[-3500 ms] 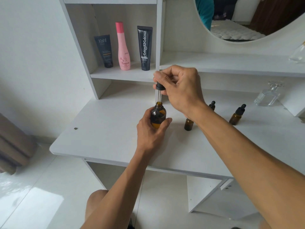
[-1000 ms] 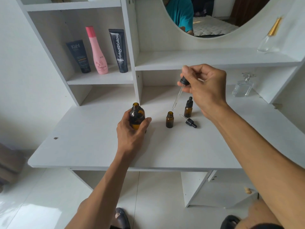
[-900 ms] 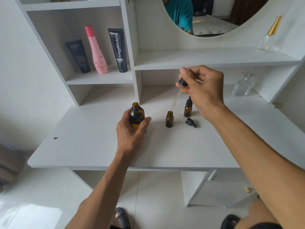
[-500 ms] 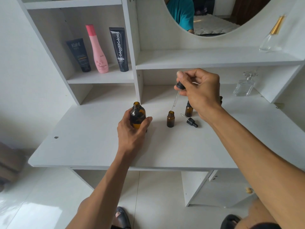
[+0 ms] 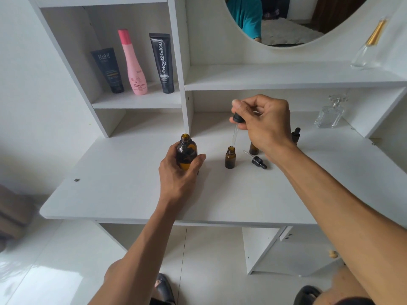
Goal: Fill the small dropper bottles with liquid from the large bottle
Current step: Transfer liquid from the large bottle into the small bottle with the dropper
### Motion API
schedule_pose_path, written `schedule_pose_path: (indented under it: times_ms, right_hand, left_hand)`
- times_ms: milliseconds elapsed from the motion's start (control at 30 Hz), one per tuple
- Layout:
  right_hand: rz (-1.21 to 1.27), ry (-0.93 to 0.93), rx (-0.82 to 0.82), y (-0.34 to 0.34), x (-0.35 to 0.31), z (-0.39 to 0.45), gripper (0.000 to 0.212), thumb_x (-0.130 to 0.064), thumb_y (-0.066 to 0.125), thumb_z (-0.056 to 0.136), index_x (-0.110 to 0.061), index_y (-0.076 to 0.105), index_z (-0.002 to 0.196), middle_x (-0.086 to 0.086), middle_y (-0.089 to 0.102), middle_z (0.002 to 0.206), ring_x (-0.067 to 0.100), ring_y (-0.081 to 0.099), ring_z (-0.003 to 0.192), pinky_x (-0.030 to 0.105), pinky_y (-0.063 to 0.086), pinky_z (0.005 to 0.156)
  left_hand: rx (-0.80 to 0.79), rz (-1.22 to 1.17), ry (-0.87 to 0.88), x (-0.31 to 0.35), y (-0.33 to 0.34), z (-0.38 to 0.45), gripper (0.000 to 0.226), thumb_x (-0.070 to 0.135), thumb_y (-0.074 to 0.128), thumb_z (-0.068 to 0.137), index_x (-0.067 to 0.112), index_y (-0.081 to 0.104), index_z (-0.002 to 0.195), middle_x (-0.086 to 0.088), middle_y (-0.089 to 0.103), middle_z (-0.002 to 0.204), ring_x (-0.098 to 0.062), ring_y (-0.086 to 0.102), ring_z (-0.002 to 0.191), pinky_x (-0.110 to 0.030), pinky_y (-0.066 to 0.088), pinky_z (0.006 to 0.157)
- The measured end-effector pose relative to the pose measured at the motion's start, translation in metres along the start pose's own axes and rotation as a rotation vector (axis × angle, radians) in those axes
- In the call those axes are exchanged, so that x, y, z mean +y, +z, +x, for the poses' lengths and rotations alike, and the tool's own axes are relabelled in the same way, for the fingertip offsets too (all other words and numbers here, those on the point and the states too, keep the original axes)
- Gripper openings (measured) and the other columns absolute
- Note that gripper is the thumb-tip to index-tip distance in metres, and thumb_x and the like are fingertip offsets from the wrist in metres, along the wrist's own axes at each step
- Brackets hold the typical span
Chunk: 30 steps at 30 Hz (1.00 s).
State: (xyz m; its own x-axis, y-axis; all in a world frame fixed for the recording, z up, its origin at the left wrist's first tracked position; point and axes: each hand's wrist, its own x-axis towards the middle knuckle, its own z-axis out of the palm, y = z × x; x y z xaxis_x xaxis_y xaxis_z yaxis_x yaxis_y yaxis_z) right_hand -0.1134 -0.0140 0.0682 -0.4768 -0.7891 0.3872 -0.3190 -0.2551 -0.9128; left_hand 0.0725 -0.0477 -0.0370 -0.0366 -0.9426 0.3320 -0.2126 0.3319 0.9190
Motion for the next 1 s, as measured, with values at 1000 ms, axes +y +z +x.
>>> schedule_pose_path:
  times_ms: [1000]
  right_hand:
    - [-0.127, -0.058, -0.042, 0.0023, -0.0037, -0.0011, 0.022, -0.034, 0.076, 0.088, -0.014, 0.073, 0.08, 0.003, 0.077, 0.078, 0.014, 0.077, 0.07, 0.045, 0.063, 0.075]
  left_hand:
    - [0.011, 0.012, -0.008, 0.0041, -0.0003, -0.0011, 0.031, 0.029, 0.082, 0.085, 0.017, 0.067, 0.11, 0.011, 0.068, 0.081, -0.01, 0.063, 0.073, -0.038, 0.057, 0.076]
